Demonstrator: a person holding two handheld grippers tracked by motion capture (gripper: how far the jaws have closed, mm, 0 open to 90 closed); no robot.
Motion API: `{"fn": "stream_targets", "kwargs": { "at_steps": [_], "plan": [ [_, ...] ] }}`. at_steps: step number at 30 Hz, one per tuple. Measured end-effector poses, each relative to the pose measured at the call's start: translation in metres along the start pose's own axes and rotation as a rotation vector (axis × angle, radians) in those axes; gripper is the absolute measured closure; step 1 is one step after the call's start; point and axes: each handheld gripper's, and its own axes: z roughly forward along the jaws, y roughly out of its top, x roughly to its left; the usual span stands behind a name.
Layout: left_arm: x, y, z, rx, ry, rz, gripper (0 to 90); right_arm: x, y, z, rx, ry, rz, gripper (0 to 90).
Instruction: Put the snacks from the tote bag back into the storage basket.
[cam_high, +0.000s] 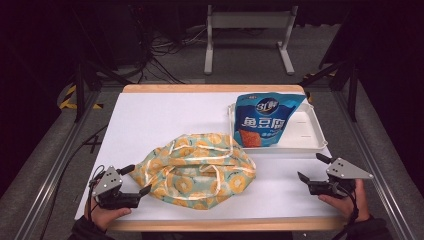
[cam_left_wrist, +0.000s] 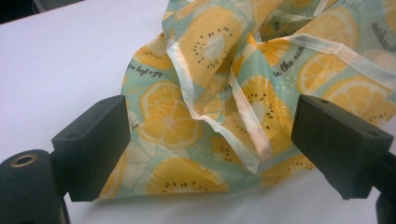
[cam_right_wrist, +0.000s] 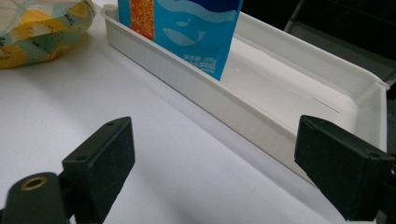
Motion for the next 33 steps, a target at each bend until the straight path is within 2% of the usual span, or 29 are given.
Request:
{"fn": "stream_targets", "kwargs": {
  "at_steps": [7, 12, 14, 17, 19, 20, 21, 24, 26, 28, 33],
  "plan": [
    [0.003, -0.004, -0.003, -0.002, 0.002, -0.012, 12.4, -0.004, -0.013, -0.004, -0.008, -0.023, 0.033, 12.4],
    [0.005, -0.007, -0.004, 0.000, 0.002, -0.022, 12.0, -0.008, -0.026, -0.008, -0.028, -0.040, 0.096, 11.9],
    [0.006, -0.008, -0.004, 0.000, -0.001, -0.022, 12.0, -0.009, -0.030, -0.010, -0.047, -0.053, 0.117, 11.4],
    [0.006, -0.010, -0.002, 0.014, 0.000, -0.023, 11.8, -0.008, -0.034, -0.015, -0.099, -0.099, 0.145, 11.7],
    [0.006, -0.013, -0.003, 0.009, 0.004, -0.031, 11.7, -0.011, -0.036, -0.017, -0.122, -0.101, 0.182, 11.7],
    [0.006, -0.013, -0.004, 0.005, 0.007, -0.033, 11.7, -0.013, -0.036, -0.017, -0.115, -0.099, 0.197, 11.5],
    [0.006, -0.014, -0.004, -0.002, 0.009, -0.036, 11.7, -0.013, -0.036, -0.016, -0.111, -0.097, 0.201, 12.8],
    [0.007, -0.015, -0.006, -0.017, 0.014, -0.055, 11.3, -0.009, -0.034, -0.013, -0.086, -0.097, 0.153, 12.8],
    [0.006, -0.015, -0.005, -0.014, 0.013, -0.058, 11.3, -0.008, -0.033, -0.012, -0.076, -0.099, 0.146, 12.3],
    [0.006, -0.015, -0.004, -0.007, 0.014, -0.049, 11.2, -0.009, -0.034, -0.012, -0.077, -0.095, 0.152, 11.7],
    [0.007, -0.016, -0.005, -0.013, 0.005, -0.058, 11.3, -0.011, -0.034, -0.012, -0.075, -0.087, 0.171, 11.0]
  ]
}}
